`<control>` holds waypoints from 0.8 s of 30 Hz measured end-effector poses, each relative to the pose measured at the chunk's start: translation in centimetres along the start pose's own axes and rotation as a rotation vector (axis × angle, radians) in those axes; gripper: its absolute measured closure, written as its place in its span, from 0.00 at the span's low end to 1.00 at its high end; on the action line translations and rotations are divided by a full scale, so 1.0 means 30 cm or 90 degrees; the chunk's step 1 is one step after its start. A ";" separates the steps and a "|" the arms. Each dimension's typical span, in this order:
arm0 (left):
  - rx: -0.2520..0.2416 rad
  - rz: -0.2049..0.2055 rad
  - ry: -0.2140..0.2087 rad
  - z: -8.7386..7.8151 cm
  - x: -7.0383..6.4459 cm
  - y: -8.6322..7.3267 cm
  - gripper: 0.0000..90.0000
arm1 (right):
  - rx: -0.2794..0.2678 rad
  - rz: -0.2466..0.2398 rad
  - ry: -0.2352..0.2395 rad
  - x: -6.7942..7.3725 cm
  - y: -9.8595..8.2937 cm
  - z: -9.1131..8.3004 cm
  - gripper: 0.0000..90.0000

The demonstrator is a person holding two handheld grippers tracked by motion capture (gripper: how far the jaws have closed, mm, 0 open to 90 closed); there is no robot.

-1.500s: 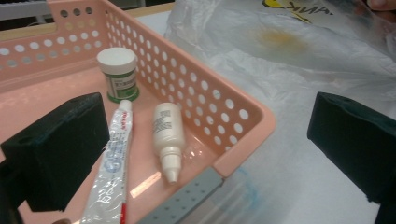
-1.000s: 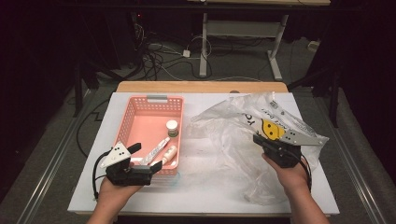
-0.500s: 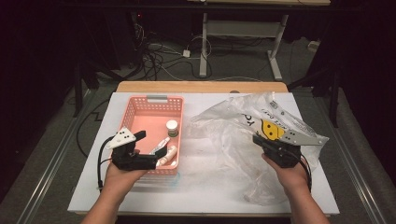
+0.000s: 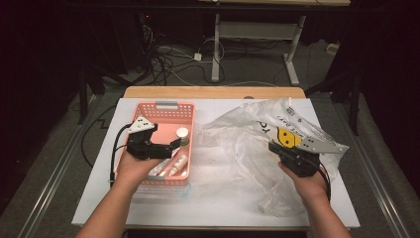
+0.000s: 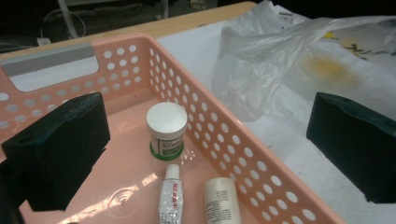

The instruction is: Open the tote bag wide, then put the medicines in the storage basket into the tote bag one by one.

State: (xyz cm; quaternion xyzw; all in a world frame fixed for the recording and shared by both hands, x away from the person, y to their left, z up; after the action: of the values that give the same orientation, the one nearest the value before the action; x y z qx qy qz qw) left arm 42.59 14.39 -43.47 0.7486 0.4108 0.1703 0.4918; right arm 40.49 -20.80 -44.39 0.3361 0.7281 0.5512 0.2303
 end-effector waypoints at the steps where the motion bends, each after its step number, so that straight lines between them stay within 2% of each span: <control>1: 0.005 0.001 0.000 0.007 0.004 0.000 0.00 | -0.002 0.001 -0.001 -0.001 0.002 0.000 1.00; 4: 0.038 0.009 0.002 0.037 0.024 -0.011 0.01 | 0.001 0.000 -0.001 0.000 -0.001 -0.001 1.00; 8: 0.071 -0.007 0.000 0.063 0.049 -0.031 0.01 | 0.001 0.001 0.001 0.001 -0.002 0.004 1.00; 15: 0.125 -0.014 -0.001 0.097 0.077 -0.066 0.03 | 0.002 0.000 -0.001 0.002 -0.002 0.004 1.00; 19: 0.165 -0.016 0.011 0.118 0.101 -0.095 0.06 | 0.003 -0.001 0.000 0.007 -0.001 0.001 1.00; 24: 0.223 -0.029 0.014 0.134 0.119 -0.130 0.11 | 0.000 -0.003 0.004 0.007 0.001 0.005 1.00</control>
State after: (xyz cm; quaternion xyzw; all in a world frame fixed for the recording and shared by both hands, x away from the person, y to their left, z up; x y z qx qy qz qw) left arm 45.65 15.48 -49.26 0.8114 0.4564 0.0928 0.3531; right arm 40.45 -20.54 -44.39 0.3328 0.7298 0.5515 0.2292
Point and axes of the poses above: each handheld gripper's, and its own axes: z roughly forward along the jaws, y roughly out of its top, x roughly to its left, the point moved 8 cm from there along z, roughly forward along the jaws, and after that the axes turned 4 degrees about -x, right-handed, at the moved point
